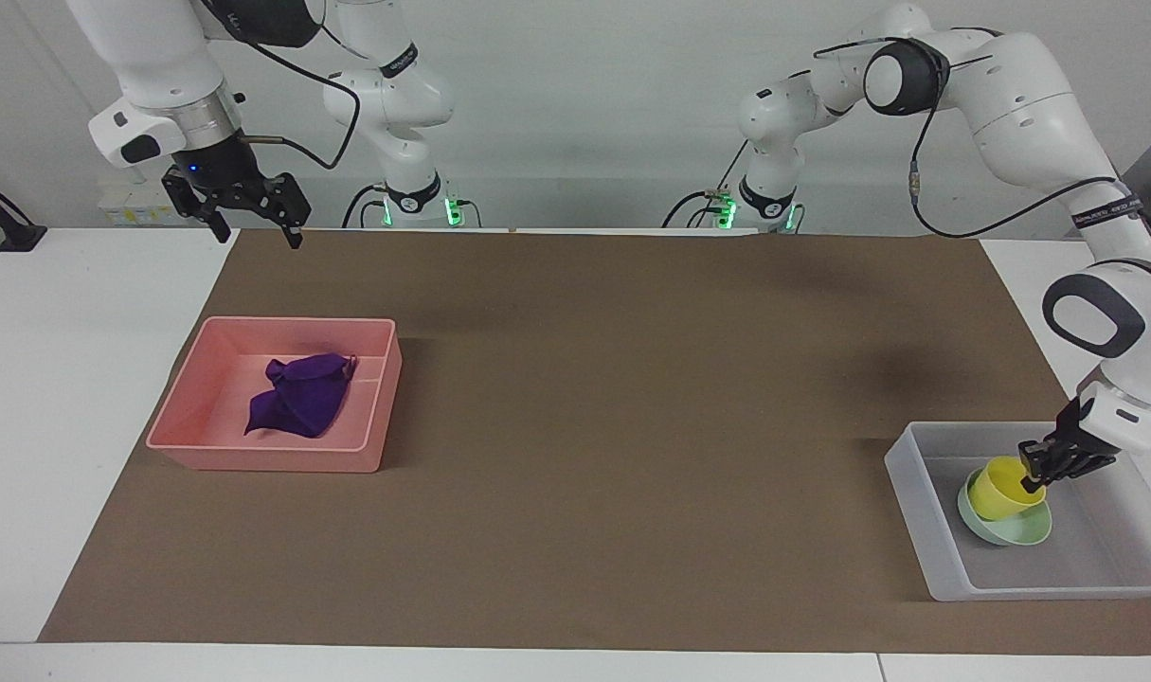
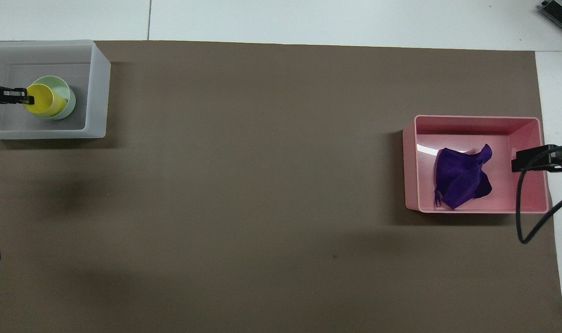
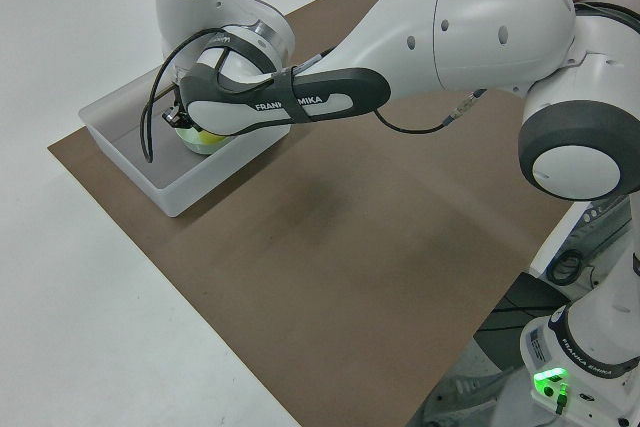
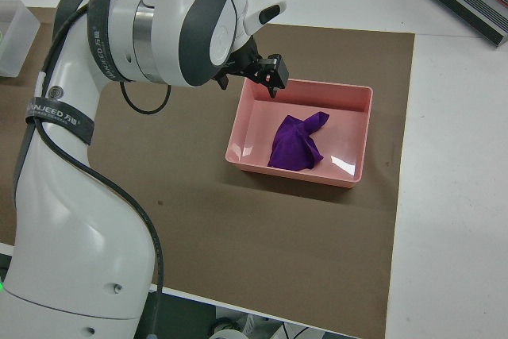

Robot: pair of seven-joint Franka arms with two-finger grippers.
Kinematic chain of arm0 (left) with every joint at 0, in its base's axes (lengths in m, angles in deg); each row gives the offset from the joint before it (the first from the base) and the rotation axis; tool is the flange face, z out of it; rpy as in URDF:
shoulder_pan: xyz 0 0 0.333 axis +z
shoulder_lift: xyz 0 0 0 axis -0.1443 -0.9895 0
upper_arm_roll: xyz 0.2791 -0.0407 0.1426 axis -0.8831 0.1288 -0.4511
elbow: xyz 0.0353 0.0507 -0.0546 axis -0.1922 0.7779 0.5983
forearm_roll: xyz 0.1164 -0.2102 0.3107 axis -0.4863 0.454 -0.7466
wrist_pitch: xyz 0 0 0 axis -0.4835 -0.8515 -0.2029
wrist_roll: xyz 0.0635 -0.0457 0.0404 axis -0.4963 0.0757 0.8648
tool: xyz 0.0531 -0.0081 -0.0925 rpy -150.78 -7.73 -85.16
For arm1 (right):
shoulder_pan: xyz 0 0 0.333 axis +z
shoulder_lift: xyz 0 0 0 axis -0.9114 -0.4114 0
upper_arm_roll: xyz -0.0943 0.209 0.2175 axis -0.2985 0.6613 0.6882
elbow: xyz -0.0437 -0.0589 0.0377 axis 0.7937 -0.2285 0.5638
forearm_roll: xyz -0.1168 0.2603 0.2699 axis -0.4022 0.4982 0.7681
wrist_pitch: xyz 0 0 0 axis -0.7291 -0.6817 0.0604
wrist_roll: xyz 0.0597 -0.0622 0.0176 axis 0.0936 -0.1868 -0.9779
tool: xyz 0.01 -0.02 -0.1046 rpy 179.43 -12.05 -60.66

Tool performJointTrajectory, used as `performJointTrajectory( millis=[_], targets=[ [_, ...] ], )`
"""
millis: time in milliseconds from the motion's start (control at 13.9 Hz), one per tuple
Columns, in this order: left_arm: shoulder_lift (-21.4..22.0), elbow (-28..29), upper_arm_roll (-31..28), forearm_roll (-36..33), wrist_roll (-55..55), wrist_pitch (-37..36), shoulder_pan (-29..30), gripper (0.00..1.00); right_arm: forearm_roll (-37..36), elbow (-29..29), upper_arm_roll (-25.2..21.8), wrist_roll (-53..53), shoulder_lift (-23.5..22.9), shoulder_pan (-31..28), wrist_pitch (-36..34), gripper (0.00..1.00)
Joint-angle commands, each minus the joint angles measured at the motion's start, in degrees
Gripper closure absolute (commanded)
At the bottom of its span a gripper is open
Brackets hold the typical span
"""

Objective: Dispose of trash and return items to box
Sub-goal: 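Open the left gripper and release the yellow cup inside the bowl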

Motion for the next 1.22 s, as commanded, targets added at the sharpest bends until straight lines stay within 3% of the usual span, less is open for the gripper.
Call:
performJointTrajectory(
  millis=[0, 215, 430, 789, 1147],
  targets=[
    [1.9, 1.9, 0.3, 1.0, -1.4, 0.5, 0.8, 0.0, -0.8, 1.8, 0.1, 0.7, 1.5, -0.2, 0.9, 0.0],
    [2.5, 1.2, 0.3, 0.9, -1.4, -0.3, 1.1, 0.0, -0.8, 1.8, 0.1, 0.9, 1.5, -0.2, 1.0, 0.0],
    [7.0, 3.2, 0.1, 1.0, -3.7, -0.9, -0.1, 0.0, -0.8, 1.8, 0.1, 1.3, 1.6, -0.1, 1.0, 0.0],
    [21.0, 18.0, 0.1, 1.0, -4.0, -0.1, -4.0, 0.0, -0.8, 1.9, 0.1, 1.2, 1.6, -0.1, 1.0, 0.0],
    [30.1, 26.0, 0.0, 1.0, -0.1, -0.9, -10.0, 0.0, -0.8, 1.9, 0.1, 1.2, 1.6, -0.2, 1.0, 0.0]
  ],
)
